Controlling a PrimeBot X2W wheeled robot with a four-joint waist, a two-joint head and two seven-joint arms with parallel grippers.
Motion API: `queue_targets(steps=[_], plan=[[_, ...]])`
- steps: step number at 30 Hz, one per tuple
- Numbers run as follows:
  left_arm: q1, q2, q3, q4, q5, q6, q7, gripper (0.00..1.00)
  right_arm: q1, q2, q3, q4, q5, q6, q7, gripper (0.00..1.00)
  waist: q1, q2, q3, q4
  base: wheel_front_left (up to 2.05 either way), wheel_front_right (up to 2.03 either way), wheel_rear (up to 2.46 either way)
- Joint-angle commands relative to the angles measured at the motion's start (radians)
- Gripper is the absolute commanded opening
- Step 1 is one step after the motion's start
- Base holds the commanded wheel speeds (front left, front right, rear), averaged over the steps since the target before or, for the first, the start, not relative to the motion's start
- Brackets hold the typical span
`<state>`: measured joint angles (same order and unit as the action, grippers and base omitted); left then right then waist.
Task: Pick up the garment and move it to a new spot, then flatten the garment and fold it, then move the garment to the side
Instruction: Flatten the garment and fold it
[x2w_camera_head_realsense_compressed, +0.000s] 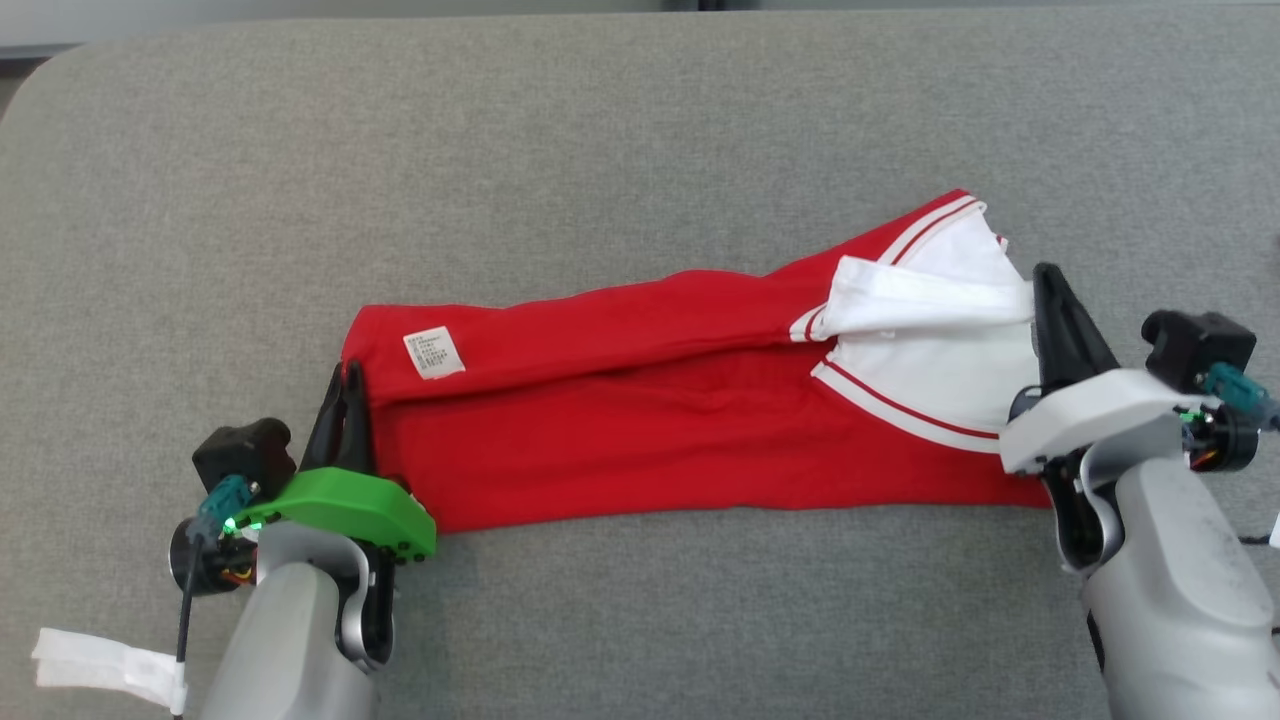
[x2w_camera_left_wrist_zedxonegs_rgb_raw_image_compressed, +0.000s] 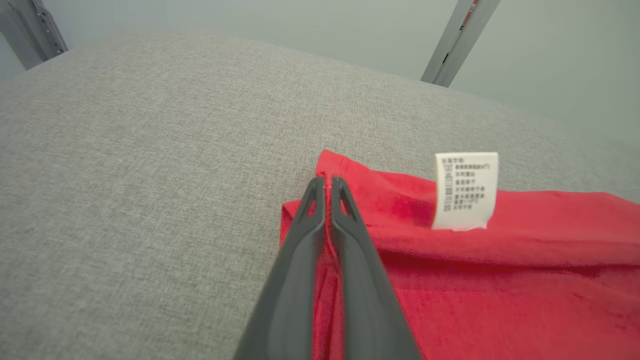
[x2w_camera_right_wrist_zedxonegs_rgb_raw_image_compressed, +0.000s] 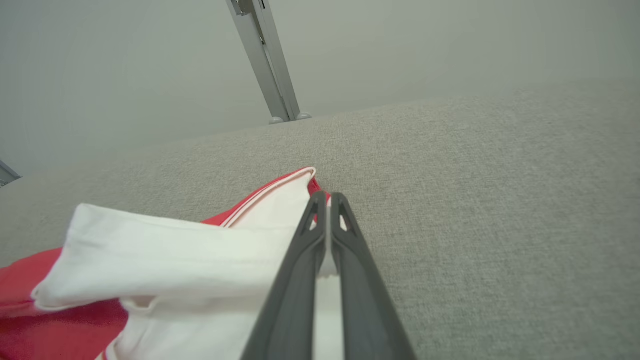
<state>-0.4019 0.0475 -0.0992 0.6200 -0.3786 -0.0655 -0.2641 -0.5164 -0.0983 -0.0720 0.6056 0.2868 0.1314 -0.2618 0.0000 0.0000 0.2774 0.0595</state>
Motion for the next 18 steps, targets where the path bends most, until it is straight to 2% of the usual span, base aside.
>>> queue_targets(steps=[1, 8, 9, 10, 11, 18], plan=[[0.022, 0.007, 0.000, 0.007, -0.010, 0.006, 0.000, 0.00, 0.036, 0.007, 0.003, -0.007, 0.013, -0.002, -0.004, 0.00, 0.0000, 0.0000, -0.024, -0.020, 0.00, 0.00, 0.00], [0.076, 0.007, -0.009, 0.029, -0.027, 0.026, 0.000, 0.00, 0.136, 0.027, 0.004, -0.001, 0.038, -0.002, -0.004, 0.00, 0.0000, 0.0000, -0.045, -0.016, 0.00, 0.00, 0.00], [0.085, 0.007, -0.007, 0.028, -0.029, 0.031, 0.000, 0.15, 0.143, 0.029, 0.005, 0.007, 0.037, -0.002, -0.004, 0.15, 0.0000, 0.0000, -0.047, -0.015, 0.00, 0.00, 0.00], [0.094, 0.007, -0.008, 0.028, -0.034, 0.033, 0.000, 0.40, 0.146, 0.030, 0.003, 0.011, 0.036, -0.002, -0.004, 0.38, 0.0000, 0.0000, -0.049, -0.013, 0.00, 0.00, 0.00], [0.103, 0.007, -0.013, 0.021, -0.035, 0.037, 0.000, 1.00, 0.149, 0.031, 0.000, 0.012, 0.035, -0.002, -0.004, 1.00, 0.0000, 0.0000, -0.050, -0.011, 0.00, 0.00, 0.00], [0.181, 0.006, -0.012, -0.104, -0.047, 0.080, 0.000, 1.00, 0.110, 0.026, -0.013, 0.000, 0.007, -0.002, -0.004, 1.00, 0.0000, 0.0000, -0.045, 0.011, 0.00, 0.00, 0.00]])
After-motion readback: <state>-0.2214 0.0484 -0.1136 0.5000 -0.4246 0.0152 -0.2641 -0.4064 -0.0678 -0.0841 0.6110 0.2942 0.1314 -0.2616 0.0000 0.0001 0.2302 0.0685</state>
